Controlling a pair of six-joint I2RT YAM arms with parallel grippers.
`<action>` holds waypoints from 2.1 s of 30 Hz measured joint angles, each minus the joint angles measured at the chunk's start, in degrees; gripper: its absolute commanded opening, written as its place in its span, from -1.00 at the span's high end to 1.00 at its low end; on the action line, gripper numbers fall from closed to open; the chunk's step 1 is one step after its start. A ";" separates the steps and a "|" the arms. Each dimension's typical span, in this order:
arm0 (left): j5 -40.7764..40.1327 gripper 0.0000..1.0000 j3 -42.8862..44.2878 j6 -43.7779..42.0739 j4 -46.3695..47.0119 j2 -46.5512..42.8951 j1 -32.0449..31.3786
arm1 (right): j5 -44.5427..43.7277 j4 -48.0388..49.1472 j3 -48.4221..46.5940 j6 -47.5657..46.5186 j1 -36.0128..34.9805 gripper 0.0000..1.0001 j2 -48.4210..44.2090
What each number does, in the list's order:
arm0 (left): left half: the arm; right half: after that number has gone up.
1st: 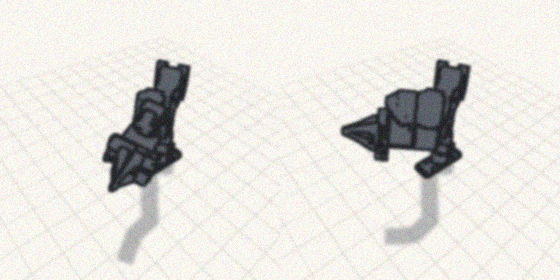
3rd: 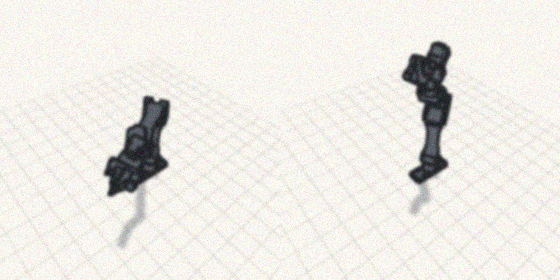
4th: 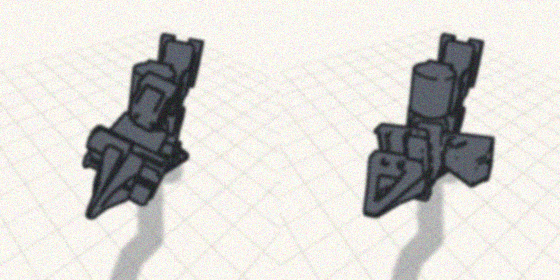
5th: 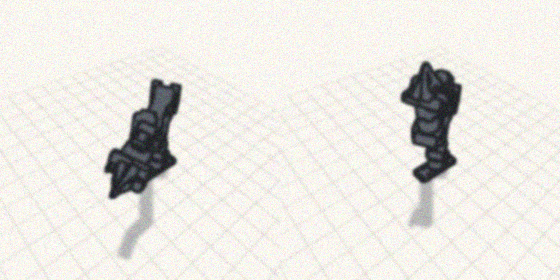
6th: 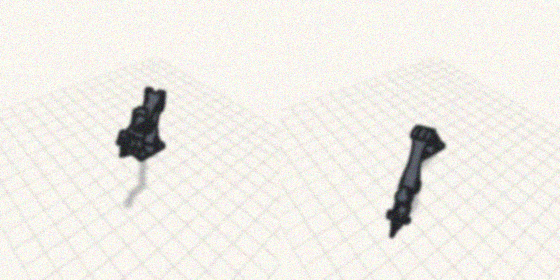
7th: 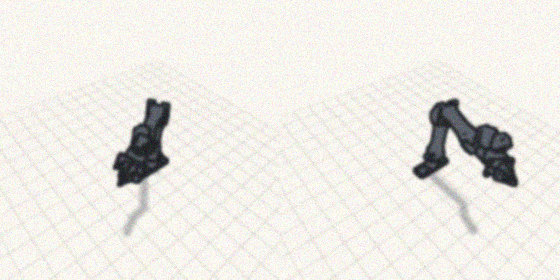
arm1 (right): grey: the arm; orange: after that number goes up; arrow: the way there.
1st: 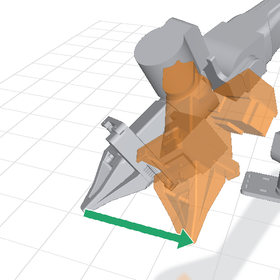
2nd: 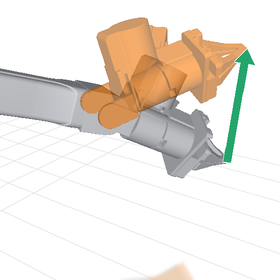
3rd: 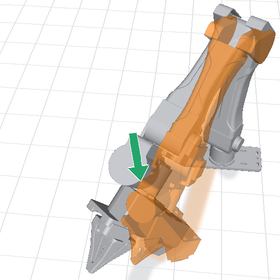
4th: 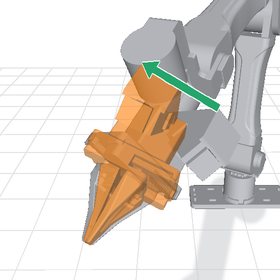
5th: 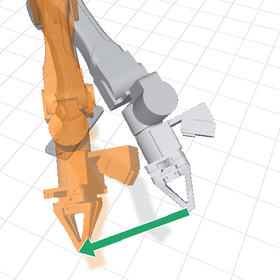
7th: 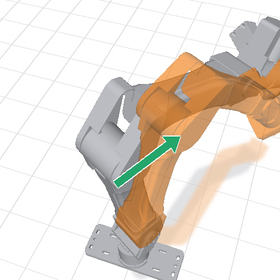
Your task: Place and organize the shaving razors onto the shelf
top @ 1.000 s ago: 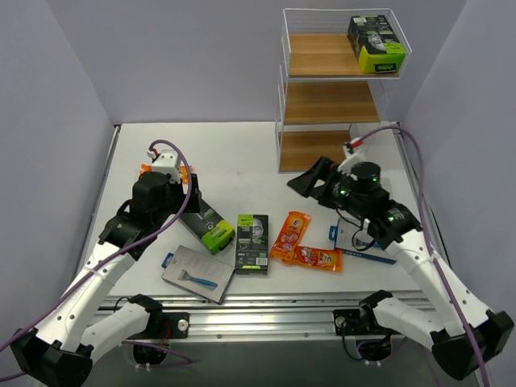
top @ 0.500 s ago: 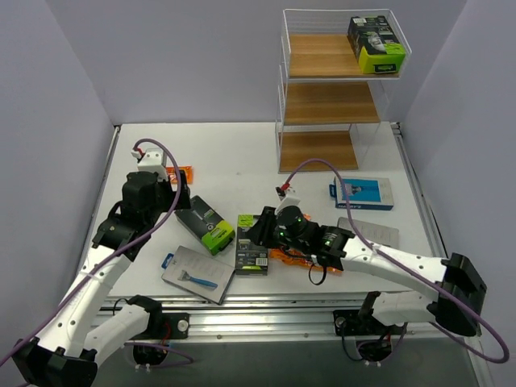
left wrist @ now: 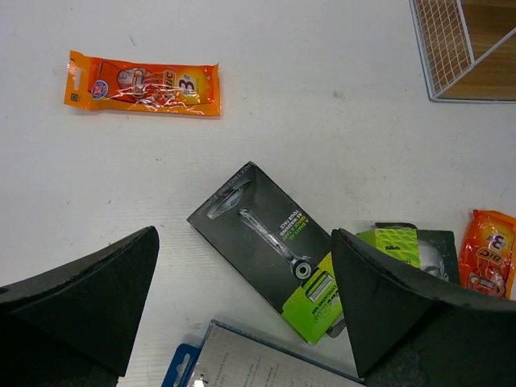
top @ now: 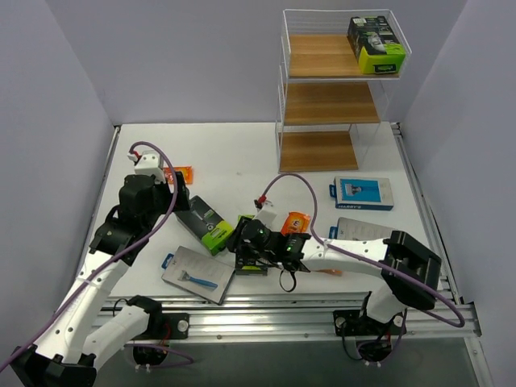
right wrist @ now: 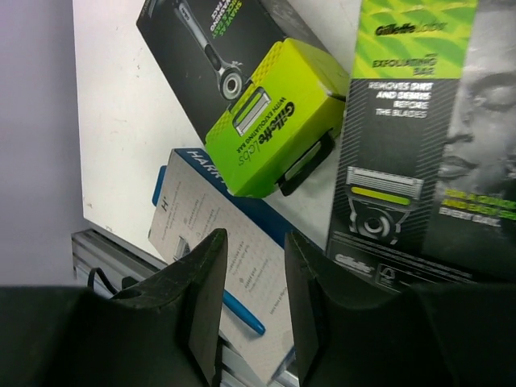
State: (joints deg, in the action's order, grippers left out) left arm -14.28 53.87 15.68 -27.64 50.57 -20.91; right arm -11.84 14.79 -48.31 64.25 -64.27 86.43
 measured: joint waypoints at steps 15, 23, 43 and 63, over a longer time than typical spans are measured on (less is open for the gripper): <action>1.03 -0.92 -0.04 0.42 0.00 -0.96 0.00 | -4.81 1.97 -2.54 9.86 -5.97 0.20 8.90; 1.07 -0.93 -0.07 0.42 0.02 -1.40 -0.04 | -9.20 -5.49 -4.87 13.60 -6.36 0.06 9.81; 1.84 -0.92 -0.42 0.42 0.02 -1.51 -0.76 | -16.90 -16.26 -6.67 13.79 -6.64 0.22 9.03; 2.16 -0.91 -0.59 0.39 0.02 -1.86 -3.56 | -15.39 -7.72 -8.13 15.19 -5.90 0.39 13.49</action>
State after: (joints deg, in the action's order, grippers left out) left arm -12.12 53.28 16.08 -27.62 48.71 -24.47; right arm -27.22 7.07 -56.45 79.44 -70.17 99.92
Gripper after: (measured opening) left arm 0.960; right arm 0.313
